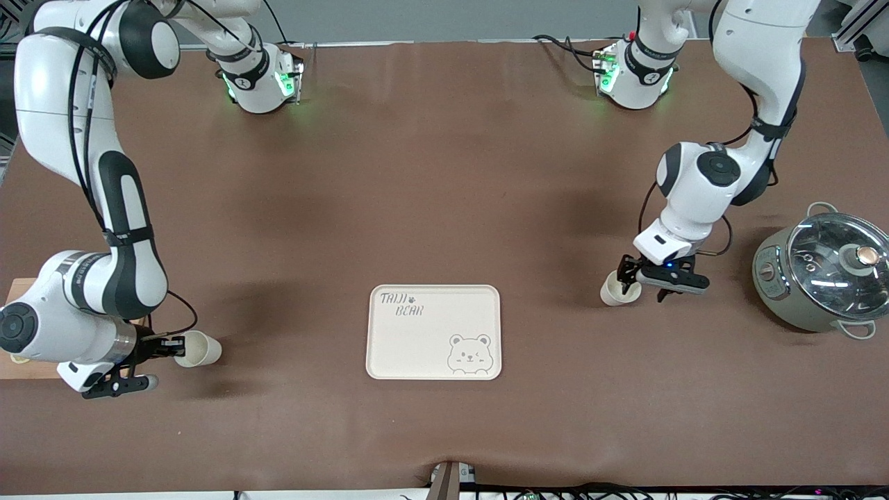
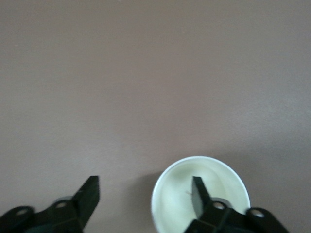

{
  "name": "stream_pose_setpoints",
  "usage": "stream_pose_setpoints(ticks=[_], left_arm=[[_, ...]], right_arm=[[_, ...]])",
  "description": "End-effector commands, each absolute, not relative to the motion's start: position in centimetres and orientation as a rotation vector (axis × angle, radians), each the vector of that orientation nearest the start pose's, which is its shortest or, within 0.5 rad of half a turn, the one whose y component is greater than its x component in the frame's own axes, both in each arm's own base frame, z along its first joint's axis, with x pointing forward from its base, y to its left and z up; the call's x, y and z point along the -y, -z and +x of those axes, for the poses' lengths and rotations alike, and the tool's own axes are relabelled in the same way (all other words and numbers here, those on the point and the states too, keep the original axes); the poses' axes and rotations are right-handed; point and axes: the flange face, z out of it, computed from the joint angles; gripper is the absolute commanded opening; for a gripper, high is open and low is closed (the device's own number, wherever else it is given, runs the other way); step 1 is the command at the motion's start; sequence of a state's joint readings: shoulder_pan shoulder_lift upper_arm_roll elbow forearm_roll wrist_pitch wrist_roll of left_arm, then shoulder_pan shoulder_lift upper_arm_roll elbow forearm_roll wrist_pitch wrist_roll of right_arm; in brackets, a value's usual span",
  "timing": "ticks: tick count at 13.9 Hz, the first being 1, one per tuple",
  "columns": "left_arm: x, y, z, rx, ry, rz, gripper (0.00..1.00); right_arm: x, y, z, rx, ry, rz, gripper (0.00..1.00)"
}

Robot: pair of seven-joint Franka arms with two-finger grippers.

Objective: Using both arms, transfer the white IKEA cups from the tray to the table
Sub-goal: 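Set the cup by the pot with the left gripper while the right gripper releases, then open the left gripper and raise both grippers away from the cups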

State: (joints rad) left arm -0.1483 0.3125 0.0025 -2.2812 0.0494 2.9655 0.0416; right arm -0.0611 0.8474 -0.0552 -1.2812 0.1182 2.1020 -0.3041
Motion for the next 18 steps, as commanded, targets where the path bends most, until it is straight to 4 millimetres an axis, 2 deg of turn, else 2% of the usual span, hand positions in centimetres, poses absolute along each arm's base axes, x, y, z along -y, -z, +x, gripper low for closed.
stream_pose_setpoints(ticks=[1, 2, 3, 4, 6, 7, 8, 10, 13, 15, 18], left_arm=[[7.9, -31.4, 56.0, -0.358, 0.493, -3.079, 1.00], [7.9, -33.2, 56.4, -0.357, 0.435, -3.084, 1.00], [7.8, -35.2, 56.8, -0.342, 0.392, -3.095, 1.00], [7.9, -36.9, 57.2, -0.309, 0.351, -3.127, 1.00], [7.3, -40.4, 58.3, -0.339, 0.289, -3.177, 1.00], [6.2, -42.1, 58.9, -0.332, 0.261, -3.205, 1.00], [5.1, -43.9, 59.4, -0.326, 0.218, -3.228, 1.00], [4.6, -47.2, 59.1, -0.345, 0.121, -3.248, 1.00], [4.5, -51.5, 57.1, -0.322, 0.056, -3.262, 1.00], [4.5, -55.2, 55.3, -0.275, 0.112, -3.264, 1.00], [5.5, -60.0, 52.2, -0.222, 0.090, -3.272, 1.00]], right_arm=[[6.9, -24.0, 74.4, 0.210, -0.005, -3.052, 0.36], [6.9, -24.0, 74.3, 0.210, -0.010, -3.052, 0.48], [6.8, -24.2, 74.3, 0.213, -0.008, -3.052, 0.77], [6.9, -24.4, 74.4, 0.214, -0.005, -3.051, 1.00], [6.7, -25.9, 74.5, 0.223, 0.012, -3.057, 1.00], [6.5, -26.9, 74.5, 0.229, 0.027, -3.061, 1.00], [6.7, -28.3, 74.5, 0.233, 0.042, -3.065, 1.00], [6.9, -31.5, 74.2, 0.237, 0.050, -3.066, 1.00], [7.5, -37.1, 73.3, 0.239, 0.059, -3.087, 1.00], [7.8, -40.8, 72.4, 0.149, 0.065, -3.088, 1.00], [7.6, -45.5, 70.5, 0.000, 0.020, -3.083, 1.00]])
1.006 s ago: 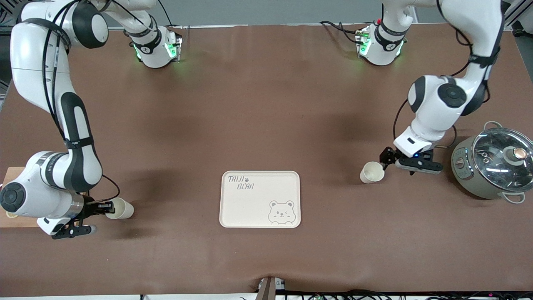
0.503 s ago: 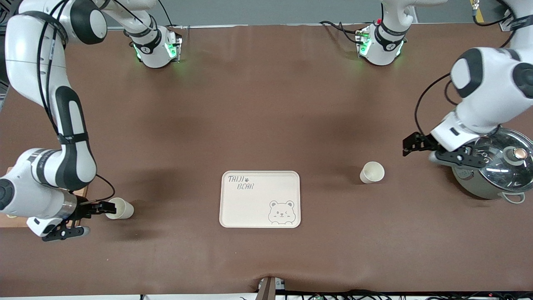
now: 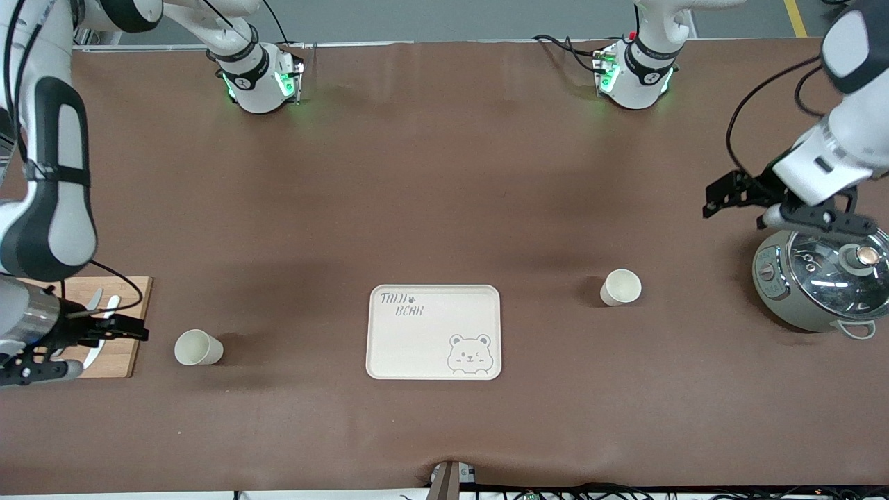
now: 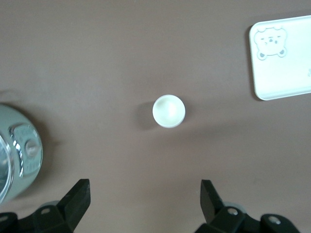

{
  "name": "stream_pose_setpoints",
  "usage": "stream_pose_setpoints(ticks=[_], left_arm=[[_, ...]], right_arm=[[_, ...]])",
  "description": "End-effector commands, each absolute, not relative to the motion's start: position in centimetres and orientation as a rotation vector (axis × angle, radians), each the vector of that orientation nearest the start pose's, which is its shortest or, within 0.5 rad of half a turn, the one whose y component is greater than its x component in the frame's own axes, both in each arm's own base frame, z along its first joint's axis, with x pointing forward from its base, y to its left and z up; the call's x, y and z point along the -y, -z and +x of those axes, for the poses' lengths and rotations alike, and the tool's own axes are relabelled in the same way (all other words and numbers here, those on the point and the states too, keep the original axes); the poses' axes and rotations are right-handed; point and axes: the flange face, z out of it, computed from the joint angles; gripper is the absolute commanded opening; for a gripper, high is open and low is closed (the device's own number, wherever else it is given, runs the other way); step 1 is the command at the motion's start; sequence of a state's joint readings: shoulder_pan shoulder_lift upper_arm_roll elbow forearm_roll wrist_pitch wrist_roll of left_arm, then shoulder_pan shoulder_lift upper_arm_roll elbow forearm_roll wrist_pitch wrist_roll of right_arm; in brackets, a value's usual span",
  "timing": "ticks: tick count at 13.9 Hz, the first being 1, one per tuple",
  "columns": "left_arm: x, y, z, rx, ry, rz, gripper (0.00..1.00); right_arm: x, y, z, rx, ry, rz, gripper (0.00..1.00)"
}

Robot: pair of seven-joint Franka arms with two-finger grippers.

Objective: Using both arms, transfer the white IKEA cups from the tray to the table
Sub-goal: 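Open the left gripper and raise both grippers away from the cups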

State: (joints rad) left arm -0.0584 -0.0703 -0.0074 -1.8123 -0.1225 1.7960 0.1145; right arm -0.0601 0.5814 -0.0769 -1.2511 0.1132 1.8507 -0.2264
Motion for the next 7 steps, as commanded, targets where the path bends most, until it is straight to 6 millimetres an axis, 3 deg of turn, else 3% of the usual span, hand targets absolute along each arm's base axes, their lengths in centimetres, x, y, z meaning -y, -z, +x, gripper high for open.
stream_pose_setpoints(ticks=[1, 5, 7], left_arm=[[6.4, -61.5, 51.7, -0.218, 0.065, -3.270, 1.00], [6.5, -66.8, 48.7, -0.229, 0.000, -3.243, 1.00], [6.1, -67.7, 47.9, -0.218, 0.028, -3.240, 1.00]], right_arm=[[7.3, -47.4, 69.7, -0.060, 0.006, -3.080, 1.00], [6.2, -53.3, 66.9, -0.198, -0.014, -3.066, 1.00], [5.7, -55.9, 65.4, -0.207, -0.020, -3.060, 1.00]])
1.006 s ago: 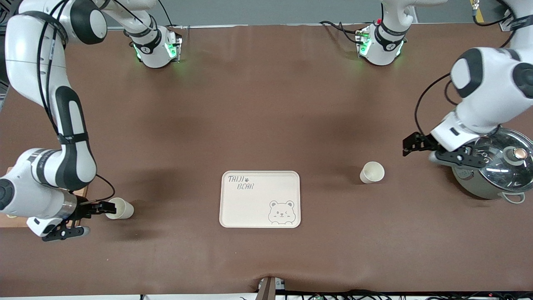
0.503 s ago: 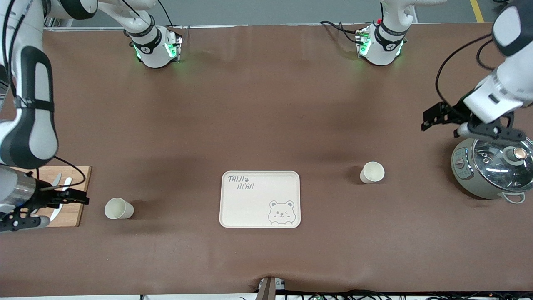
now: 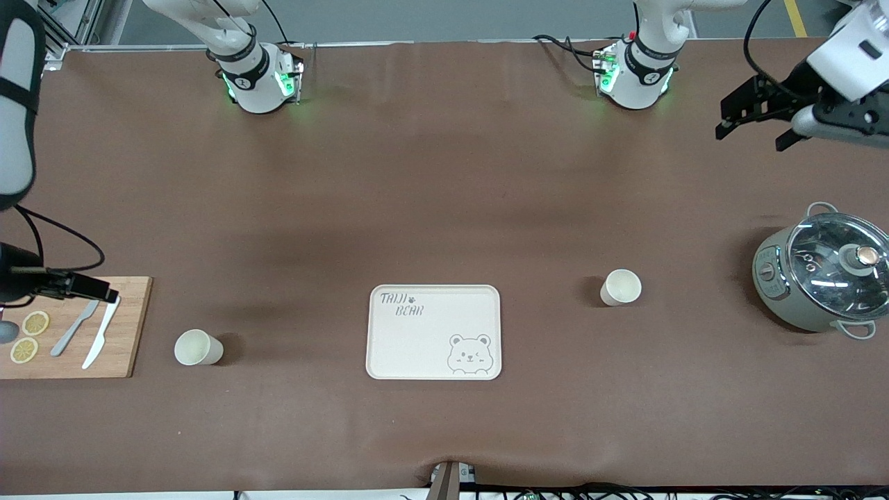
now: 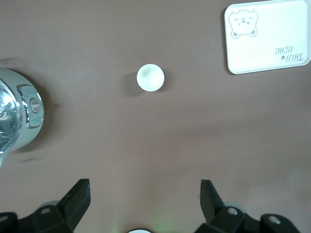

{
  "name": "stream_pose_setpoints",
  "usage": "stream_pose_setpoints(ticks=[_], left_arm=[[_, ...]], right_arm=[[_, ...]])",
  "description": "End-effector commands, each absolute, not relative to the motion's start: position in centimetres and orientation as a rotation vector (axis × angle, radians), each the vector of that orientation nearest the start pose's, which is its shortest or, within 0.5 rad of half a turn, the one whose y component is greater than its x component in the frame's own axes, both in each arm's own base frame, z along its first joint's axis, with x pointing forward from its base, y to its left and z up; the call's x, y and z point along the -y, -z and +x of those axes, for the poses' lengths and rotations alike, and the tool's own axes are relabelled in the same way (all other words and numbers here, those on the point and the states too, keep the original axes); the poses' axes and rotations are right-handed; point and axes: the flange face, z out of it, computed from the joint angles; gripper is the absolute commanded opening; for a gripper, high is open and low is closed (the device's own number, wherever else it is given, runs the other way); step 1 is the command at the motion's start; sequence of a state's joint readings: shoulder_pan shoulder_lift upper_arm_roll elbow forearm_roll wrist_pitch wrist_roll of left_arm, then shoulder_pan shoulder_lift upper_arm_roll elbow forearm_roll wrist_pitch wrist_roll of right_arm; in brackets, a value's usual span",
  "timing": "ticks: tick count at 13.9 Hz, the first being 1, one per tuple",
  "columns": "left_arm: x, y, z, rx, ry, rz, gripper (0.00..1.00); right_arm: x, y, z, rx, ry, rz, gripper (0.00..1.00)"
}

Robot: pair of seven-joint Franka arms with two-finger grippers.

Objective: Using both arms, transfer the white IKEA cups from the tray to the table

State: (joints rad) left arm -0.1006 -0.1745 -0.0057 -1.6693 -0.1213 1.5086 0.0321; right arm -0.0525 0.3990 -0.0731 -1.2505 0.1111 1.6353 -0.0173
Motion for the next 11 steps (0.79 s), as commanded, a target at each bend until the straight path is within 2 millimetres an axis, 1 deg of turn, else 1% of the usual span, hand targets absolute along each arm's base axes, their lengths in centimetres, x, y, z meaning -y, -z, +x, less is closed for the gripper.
stream_pose_setpoints(ticks=[1, 2, 3, 5, 6, 7, 8, 9, 11], left_arm=[[5.4, -67.8, 47.9, -0.205, 0.032, -3.237, 1.00], [4.8, -67.9, 47.9, -0.194, 0.036, -3.231, 1.00], [4.6, -67.7, 48.0, -0.198, 0.034, -3.230, 1.00], [4.4, -67.4, 49.0, -0.189, 0.077, -3.232, 1.00], [4.6, -66.7, 50.3, -0.171, 0.098, -3.240, 1.00], [4.8, -66.9, 52.5, -0.168, 0.123, -3.240, 1.00], [4.9, -67.6, 54.3, -0.168, 0.133, -3.240, 1.00], [5.2, -67.4, 54.7, -0.178, 0.089, -3.233, 1.00], [5.4, -67.4, 54.7, -0.199, 0.089, -3.238, 1.00]], right_arm=[[5.7, -57.2, 64.7, -0.221, -0.018, -3.057, 1.00], [5.6, -58.3, 63.9, -0.218, -0.025, -3.054, 1.00], [5.7, -59.3, 63.3, -0.221, -0.018, -3.053, 1.00], [5.7, -61.4, 62.1, -0.216, 0.008, -3.054, 1.00], [5.8, -62.0, 61.3, -0.220, 0.006, -3.053, 1.00], [5.8, -62.2, 60.3, -0.220, 0.006, -3.057, 1.00], [5.8, -62.7, 59.2, -0.221, 0.009, -3.071, 1.00], [5.8, -63.0, 58.3, -0.220, 0.009, -3.079, 1.00], [5.7, -63.5, 57.0, -0.219, 0.016, -3.079, 1.00]])
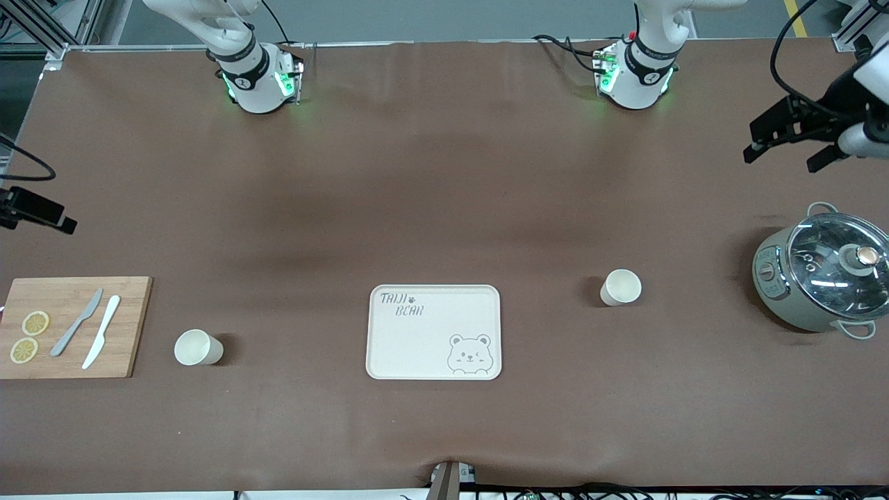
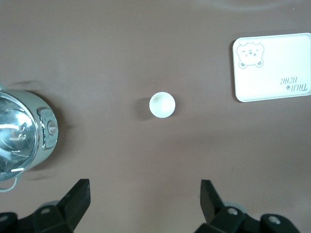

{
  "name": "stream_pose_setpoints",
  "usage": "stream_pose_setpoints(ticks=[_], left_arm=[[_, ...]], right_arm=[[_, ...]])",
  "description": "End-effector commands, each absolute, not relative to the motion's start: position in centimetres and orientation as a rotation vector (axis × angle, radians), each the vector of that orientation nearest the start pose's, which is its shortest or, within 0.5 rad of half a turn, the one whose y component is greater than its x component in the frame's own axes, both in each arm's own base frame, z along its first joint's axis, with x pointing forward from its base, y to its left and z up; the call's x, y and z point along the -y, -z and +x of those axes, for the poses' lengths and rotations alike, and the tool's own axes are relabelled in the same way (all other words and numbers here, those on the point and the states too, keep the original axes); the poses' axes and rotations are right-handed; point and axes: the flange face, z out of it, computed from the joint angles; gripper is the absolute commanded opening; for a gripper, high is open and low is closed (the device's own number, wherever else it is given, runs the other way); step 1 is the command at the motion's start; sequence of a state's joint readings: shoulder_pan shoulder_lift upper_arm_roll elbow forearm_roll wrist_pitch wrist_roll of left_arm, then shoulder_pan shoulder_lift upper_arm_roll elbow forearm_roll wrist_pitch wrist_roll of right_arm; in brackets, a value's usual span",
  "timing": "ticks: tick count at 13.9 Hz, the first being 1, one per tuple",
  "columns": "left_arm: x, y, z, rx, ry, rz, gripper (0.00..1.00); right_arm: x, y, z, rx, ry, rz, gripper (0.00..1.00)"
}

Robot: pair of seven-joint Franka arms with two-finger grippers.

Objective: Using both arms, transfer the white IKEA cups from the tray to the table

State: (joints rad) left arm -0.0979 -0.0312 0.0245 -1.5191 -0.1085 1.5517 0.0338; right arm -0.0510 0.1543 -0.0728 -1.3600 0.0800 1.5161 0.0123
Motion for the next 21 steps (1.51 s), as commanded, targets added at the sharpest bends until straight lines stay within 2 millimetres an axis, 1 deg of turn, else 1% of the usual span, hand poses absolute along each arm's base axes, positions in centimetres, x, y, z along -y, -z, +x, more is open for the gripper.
stream_pose_setpoints(ticks=[1, 2, 3, 5, 8, 11, 12, 14, 17, 21], left_arm=[[5.7, -67.4, 54.7, -0.218, 0.086, -3.236, 1.00], [6.4, -67.3, 54.6, -0.243, 0.083, -3.235, 1.00], [7.4, -66.8, 54.8, -0.264, 0.066, -3.231, 1.00], [8.0, -66.0, 55.7, -0.265, 0.075, -3.227, 1.00], [8.8, -65.7, 56.1, -0.262, 0.097, -3.237, 1.00], [8.5, -65.1, 56.5, -0.264, 0.084, -3.228, 1.00], [8.5, -65.1, 56.3, -0.286, 0.080, -3.221, 1.00], [8.2, -65.1, 56.1, -0.274, 0.068, -3.218, 1.00], [7.0, -65.3, 56.2, -0.245, 0.075, -3.208, 1.00], [7.3, -65.0, 56.1, -0.221, 0.044, -3.210, 1.00]], right_arm=[[5.6, -63.4, 56.5, -0.218, 0.030, -3.078, 1.00], [5.6, -63.0, 56.2, -0.219, 0.034, -3.078, 1.00], [5.7, -62.4, 55.9, -0.219, 0.046, -3.077, 1.00], [5.4, -61.4, 55.3, -0.216, 0.067, -3.077, 1.00], [5.4, -61.1, 55.1, -0.216, 0.058, -3.077, 1.00], [5.0, -61.1, 55.3, -0.205, 0.062, -3.078, 1.00], [4.8, -61.1, 55.3, -0.200, 0.062, -3.078, 1.00], [4.8, -61.1, 55.3, -0.200, 0.060, -3.079, 1.00], [4.9, -61.2, 55.2, -0.202, 0.062, -3.082, 1.00], [4.9, -61.1, 55.3, -0.202, 0.060, -3.082, 1.00]])
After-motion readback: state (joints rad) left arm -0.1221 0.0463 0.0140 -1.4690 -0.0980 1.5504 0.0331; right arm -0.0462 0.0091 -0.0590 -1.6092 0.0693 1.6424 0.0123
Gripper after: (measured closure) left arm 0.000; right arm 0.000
